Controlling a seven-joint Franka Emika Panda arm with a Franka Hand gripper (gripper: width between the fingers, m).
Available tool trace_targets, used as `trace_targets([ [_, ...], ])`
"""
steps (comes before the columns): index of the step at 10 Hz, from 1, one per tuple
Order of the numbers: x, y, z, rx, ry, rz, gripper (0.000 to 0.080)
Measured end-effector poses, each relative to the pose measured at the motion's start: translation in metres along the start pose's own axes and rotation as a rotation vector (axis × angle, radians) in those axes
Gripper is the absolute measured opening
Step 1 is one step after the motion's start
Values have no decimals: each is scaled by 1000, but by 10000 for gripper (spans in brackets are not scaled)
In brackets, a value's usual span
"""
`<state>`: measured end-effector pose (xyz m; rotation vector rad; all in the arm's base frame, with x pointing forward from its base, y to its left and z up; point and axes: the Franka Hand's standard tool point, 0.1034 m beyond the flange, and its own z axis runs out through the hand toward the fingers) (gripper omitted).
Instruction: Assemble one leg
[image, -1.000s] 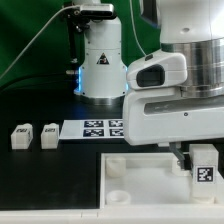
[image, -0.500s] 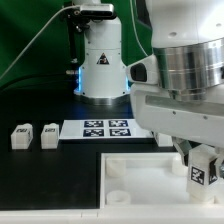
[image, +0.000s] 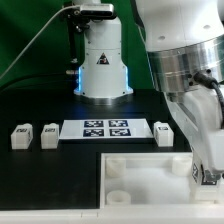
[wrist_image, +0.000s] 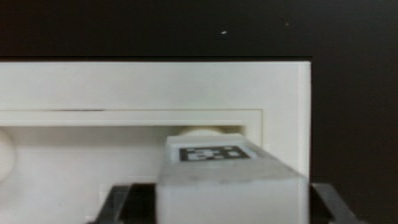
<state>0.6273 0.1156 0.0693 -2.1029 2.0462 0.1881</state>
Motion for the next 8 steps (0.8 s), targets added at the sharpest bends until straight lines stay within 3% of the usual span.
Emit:
trace_targets([
  [1,0,0,0,-1,0,-13,304],
  [2,0,0,1,-1,3,-100,478],
  [3,1,0,1,-2,4,-242,478],
  [4,0,-1,-1,-2,12,-430,616],
  [5,0,-2,-2,-3,26,-637,641],
  [8,2,-2,-1,-8,27,-877,648],
])
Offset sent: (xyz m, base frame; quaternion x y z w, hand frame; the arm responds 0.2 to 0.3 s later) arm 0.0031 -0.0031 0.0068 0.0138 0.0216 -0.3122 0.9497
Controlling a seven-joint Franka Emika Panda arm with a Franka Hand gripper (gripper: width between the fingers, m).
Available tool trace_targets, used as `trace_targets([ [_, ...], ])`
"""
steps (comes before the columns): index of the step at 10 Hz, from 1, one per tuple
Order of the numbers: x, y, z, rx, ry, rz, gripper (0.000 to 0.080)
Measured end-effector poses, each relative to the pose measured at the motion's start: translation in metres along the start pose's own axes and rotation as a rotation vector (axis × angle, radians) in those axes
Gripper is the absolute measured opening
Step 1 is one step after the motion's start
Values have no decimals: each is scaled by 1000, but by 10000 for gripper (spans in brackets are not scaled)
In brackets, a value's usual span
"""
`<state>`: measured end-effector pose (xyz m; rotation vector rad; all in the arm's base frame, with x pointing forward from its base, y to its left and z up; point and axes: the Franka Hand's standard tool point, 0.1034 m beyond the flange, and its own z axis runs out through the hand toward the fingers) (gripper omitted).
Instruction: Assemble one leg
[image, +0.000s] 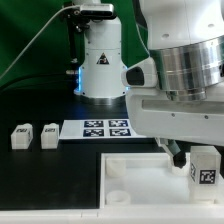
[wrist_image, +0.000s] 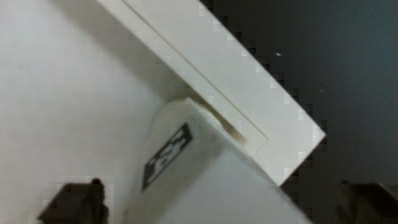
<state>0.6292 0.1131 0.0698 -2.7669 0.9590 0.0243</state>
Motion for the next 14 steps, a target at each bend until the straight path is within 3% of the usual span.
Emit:
trace_targets([
  [1,-1,0,0,-14,1,-115,649],
  [2,-2,0,-1,-63,5,-330,649],
  [3,-2,-1,-3,-76,3,-472,649],
  [4,-1,-1,-3,-69,5,-487,649],
  [6,-1,-1,-2,-70,5,-412,393],
  [7,-2,-1,-2,-68,5,-388,393],
  [8,-1,1,-1,-68,10,-235,298],
  [10,0,1,-1,-66,17,-20,298],
  [12,1,3,0,-57,42,427,298],
  [14,-1,2,0,-29,40,797,298],
])
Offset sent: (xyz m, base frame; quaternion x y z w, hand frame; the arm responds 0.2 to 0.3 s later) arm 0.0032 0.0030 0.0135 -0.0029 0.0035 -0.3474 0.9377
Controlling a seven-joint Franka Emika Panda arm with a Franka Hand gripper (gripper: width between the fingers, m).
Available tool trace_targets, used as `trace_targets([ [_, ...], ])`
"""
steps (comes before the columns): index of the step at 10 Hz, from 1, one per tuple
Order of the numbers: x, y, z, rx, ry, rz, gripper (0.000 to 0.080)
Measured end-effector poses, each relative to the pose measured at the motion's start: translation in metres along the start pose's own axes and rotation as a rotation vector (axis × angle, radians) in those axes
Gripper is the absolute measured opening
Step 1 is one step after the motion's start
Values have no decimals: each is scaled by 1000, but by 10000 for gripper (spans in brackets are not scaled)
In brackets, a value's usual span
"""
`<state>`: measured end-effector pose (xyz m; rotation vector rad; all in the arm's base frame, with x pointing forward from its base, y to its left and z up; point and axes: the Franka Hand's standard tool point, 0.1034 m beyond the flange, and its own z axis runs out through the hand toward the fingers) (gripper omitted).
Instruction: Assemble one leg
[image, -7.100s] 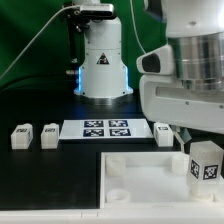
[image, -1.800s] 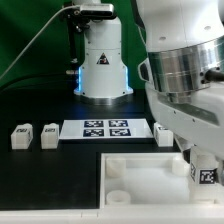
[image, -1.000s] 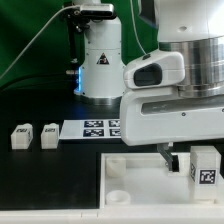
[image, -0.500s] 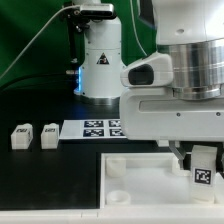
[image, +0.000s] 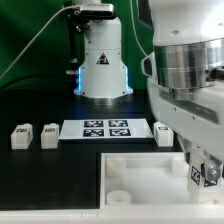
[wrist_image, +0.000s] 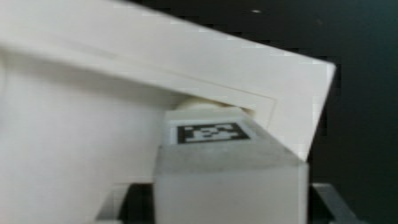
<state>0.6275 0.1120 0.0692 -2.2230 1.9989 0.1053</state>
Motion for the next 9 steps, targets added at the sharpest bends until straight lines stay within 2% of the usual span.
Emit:
trace_targets([
  [2,-1,1,1,18,-25,206,298],
  [5,-1,2,2,15,-25,148,308],
  [6,-1,2,2,14,-17,31,540],
  [7,-4,2,2,16,-13,-146,616],
  [9,-6,0,2,25,-10,-379,642],
])
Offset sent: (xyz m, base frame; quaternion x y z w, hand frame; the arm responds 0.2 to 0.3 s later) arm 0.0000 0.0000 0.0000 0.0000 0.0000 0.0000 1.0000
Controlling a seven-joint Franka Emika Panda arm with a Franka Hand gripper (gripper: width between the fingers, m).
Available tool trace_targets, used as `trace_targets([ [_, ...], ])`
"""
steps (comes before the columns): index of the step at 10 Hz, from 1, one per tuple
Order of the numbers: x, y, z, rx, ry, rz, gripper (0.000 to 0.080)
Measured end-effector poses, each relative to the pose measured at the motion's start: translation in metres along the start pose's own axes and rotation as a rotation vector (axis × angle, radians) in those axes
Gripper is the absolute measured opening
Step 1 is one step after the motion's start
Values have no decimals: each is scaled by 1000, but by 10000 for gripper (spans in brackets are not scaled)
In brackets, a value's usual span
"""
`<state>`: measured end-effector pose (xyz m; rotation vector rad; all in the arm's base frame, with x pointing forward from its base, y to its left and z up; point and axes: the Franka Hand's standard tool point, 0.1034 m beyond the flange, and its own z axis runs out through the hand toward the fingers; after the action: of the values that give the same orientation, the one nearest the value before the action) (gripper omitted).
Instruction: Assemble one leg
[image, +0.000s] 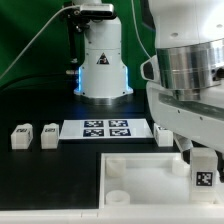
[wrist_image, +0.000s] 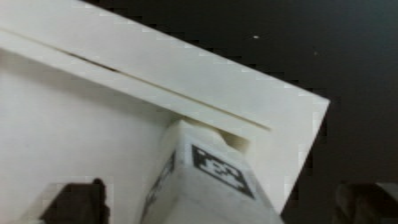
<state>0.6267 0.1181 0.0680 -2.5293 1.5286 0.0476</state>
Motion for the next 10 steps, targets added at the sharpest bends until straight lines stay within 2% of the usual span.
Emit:
trace_targets([
  [3,1,1,0,-1,1,-315,649],
  [4,1,2,0,-33,10,-535,649],
  [5,3,3,0,-51,21,-737,649],
  [7,8,5,0,-67,20,-1011,649],
  [8,7,5,0,-67,21,-1009,649],
  [9,7,5,0,-67,22,-975,608],
  [10,8,5,0,-67,22,-977,440],
])
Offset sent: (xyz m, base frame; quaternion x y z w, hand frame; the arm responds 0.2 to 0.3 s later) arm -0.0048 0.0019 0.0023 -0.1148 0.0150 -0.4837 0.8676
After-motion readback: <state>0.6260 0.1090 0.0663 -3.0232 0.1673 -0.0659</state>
